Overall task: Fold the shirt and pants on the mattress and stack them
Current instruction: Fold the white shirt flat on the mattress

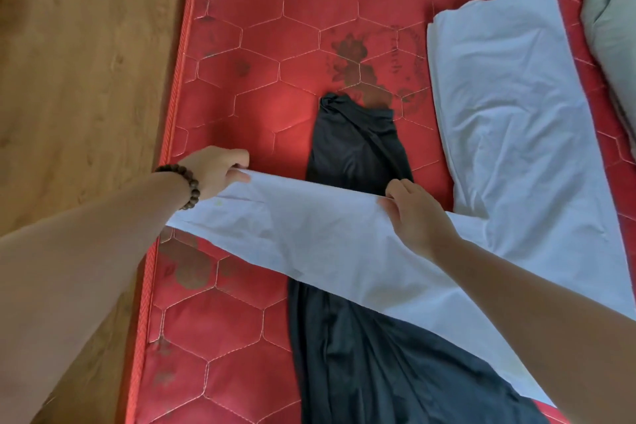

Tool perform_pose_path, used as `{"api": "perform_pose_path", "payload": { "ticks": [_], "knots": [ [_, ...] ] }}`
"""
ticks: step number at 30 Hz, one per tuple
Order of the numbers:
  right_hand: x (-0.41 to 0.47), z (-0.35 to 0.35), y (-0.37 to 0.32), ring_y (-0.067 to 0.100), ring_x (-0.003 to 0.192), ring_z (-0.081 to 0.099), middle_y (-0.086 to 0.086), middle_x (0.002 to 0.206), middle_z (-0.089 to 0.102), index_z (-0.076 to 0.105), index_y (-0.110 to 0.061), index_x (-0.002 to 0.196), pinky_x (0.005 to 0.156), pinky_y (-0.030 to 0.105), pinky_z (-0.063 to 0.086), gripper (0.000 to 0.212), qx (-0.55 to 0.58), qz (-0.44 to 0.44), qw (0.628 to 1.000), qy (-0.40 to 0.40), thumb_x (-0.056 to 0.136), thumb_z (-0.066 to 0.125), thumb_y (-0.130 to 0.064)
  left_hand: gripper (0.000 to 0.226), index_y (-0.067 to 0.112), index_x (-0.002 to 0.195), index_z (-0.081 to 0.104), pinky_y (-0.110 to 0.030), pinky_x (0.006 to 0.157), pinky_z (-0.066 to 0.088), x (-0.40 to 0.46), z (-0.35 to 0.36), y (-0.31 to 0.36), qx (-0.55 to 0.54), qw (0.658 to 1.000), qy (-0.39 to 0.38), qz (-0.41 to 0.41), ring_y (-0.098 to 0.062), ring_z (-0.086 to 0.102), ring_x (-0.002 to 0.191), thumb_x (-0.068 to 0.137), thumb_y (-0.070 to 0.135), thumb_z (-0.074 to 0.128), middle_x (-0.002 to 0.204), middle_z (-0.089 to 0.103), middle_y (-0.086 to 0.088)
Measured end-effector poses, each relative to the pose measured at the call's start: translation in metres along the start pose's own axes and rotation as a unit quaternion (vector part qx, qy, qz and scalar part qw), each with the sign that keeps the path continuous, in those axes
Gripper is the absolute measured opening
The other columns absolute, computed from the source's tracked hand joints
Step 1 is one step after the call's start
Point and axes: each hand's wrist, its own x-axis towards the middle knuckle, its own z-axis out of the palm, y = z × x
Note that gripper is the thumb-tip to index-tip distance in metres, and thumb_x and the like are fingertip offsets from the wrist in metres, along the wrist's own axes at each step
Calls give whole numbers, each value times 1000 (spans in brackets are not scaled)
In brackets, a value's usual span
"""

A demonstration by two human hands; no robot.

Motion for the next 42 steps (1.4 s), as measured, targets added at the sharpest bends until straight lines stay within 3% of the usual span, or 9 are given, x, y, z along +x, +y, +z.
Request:
{"api": "perform_pose_path", "payload": {
  "ticks": [3,8,17,24,27,31,36,38,42],
  "knots": [
    [5,3,4,31,73,51,7,79,50,47,-7,86,62,34,31,27,-18,29,999,-11,102,38,-28,43,11,67,45,-27,50,31,21,-18,-4,29,999,25,-16,-15,38,48,86,46,63,52,40,3],
    [5,9,9,33,68,52,7,71,49,47,-9,80,65,36,32,30,-65,14,998,15,101,43,-30,58,21,55,35,-28,59,29,35,-18,-18,116,980,-150,-54,-8,36,45,78,70,54,50,31,12],
    [2,13,1,30,59,51,8,58,54,46,-12,73,69,41,36,35,-156,23,987,42,96,51,-37,48,16,54,48,-16,43,26,20,-41,-28,79,945,-294,-122,-8,30,40,79,50,71,47,34,10],
    [0,22,-12,33,69,54,15,71,58,55,-4,81,71,47,42,32,-200,89,971,98,90,63,-34,54,14,122,60,-37,88,44,17,-38,-26,175,958,-145,-177,-24,52,108,86,54,58,118,59,-4],
    [-4,29,-23,38,100,54,19,112,58,60,-4,108,93,55,40,28,-164,58,973,154,89,62,-24,48,24,117,58,-53,102,31,4,-24,-16,249,949,-7,-194,-28,35,125,82,56,57,131,42,-6],
    [-15,54,-66,34,134,42,16,142,48,58,-5,128,111,61,25,45,-109,-114,982,100,91,53,-29,40,13,117,55,-55,106,28,-22,13,22,126,955,245,-107,-39,37,128,82,27,67,139,39,-20],
    [-32,90,-105,28,148,-1,10,160,11,19,-9,152,118,56,2,72,-110,-109,986,-62,95,24,-54,73,11,145,36,-51,117,18,-61,93,69,164,976,84,114,-31,19,144,78,35,54,156,23,-14],
    [-34,91,-107,28,148,2,10,159,17,21,-7,151,118,55,5,68,-105,-92,988,-63,97,17,-48,80,12,153,10,-49,120,6,-69,111,64,193,974,29,113,-24,-1,149,84,40,40,161,5,-8],
    [-37,86,-106,33,144,21,15,152,34,39,-1,143,113,60,22,60,-104,-102,988,-54,96,22,-34,74,15,153,9,-50,120,2,-66,116,58,201,974,41,93,-25,-8,148,87,34,36,161,-3,-8]
  ]
}}
